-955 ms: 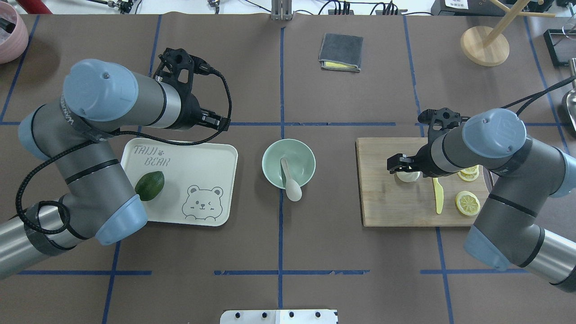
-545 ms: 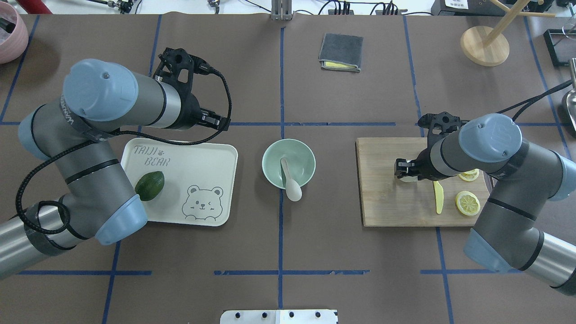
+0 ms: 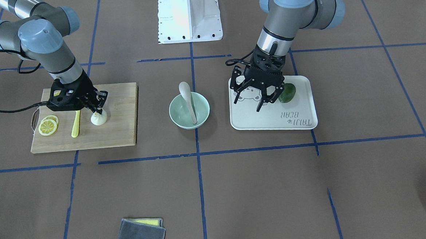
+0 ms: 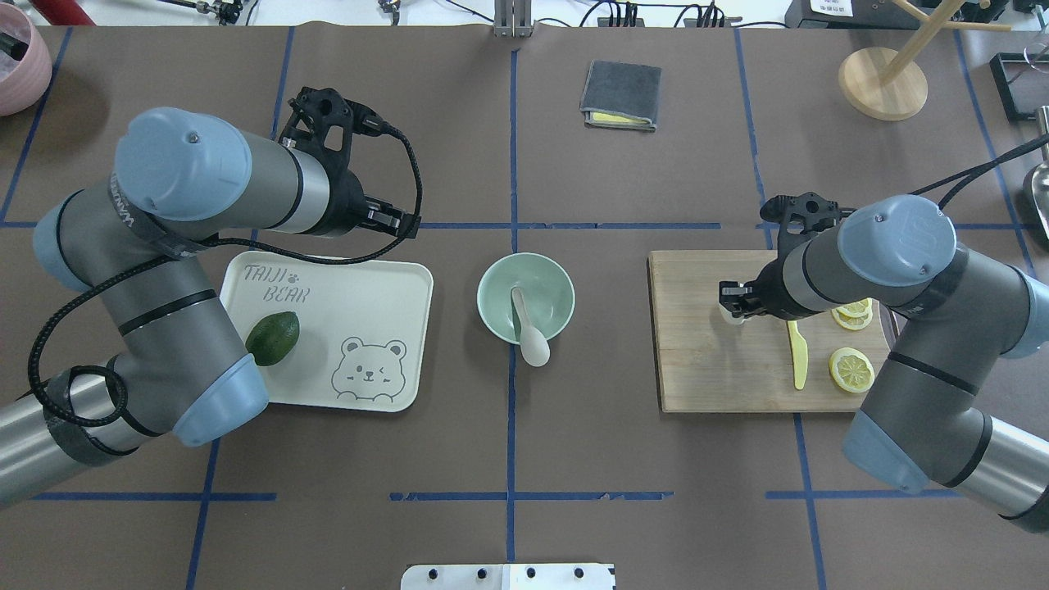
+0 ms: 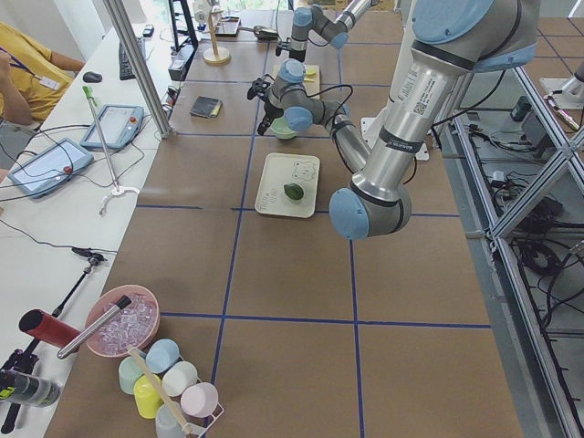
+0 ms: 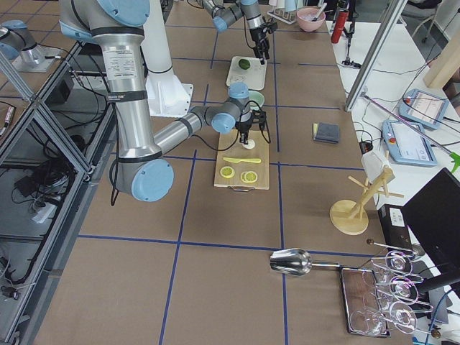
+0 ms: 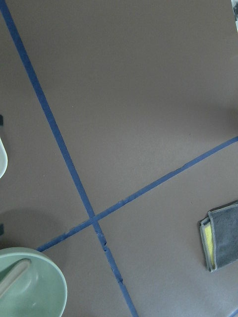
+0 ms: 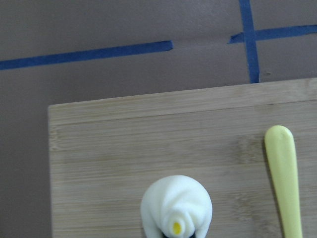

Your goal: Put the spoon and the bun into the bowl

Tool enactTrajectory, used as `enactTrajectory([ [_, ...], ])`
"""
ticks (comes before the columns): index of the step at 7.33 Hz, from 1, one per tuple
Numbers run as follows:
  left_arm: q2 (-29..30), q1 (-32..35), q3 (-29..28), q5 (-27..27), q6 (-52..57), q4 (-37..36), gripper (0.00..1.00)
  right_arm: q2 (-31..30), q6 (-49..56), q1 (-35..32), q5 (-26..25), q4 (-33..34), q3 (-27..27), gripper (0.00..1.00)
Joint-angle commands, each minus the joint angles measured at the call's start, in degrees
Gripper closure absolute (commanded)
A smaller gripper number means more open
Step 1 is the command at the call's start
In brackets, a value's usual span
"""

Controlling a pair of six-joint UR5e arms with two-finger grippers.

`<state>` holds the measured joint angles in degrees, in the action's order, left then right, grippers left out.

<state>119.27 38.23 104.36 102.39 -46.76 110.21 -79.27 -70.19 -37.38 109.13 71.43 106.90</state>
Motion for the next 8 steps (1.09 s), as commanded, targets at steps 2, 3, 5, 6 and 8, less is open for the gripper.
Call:
enactTrajectory([
  [2, -3.2, 0.8, 3.6, 0.2, 0.1, 0.0, 0.28, 14.9, -2.2, 0.5, -0.1, 14.3, 1.8, 0.88],
  [3, -6.2, 2.3, 5.8, 1.3, 0.9, 0.0, 0.28, 18.8, -8.1, 3.6, -0.5, 15.8, 1.2, 0.87],
  [5, -7.3, 3.7, 6.6, 2.7, 3.3, 0.2, 0.28, 24.0, -13.9, 8.7, -6.5, 15.7, -1.1, 0.86],
  [6, -7.7, 3.7, 6.6, 2.7, 3.4, 0.2, 0.28, 26.1, -15.4, 9.6, -6.6, 15.5, -4.2, 0.82],
  [8, -7.7, 3.6, 6.6, 2.7, 3.4, 0.3, 0.27, 27.4, -15.3, 9.7, -8.2, 15.4, -6.5, 0.61],
])
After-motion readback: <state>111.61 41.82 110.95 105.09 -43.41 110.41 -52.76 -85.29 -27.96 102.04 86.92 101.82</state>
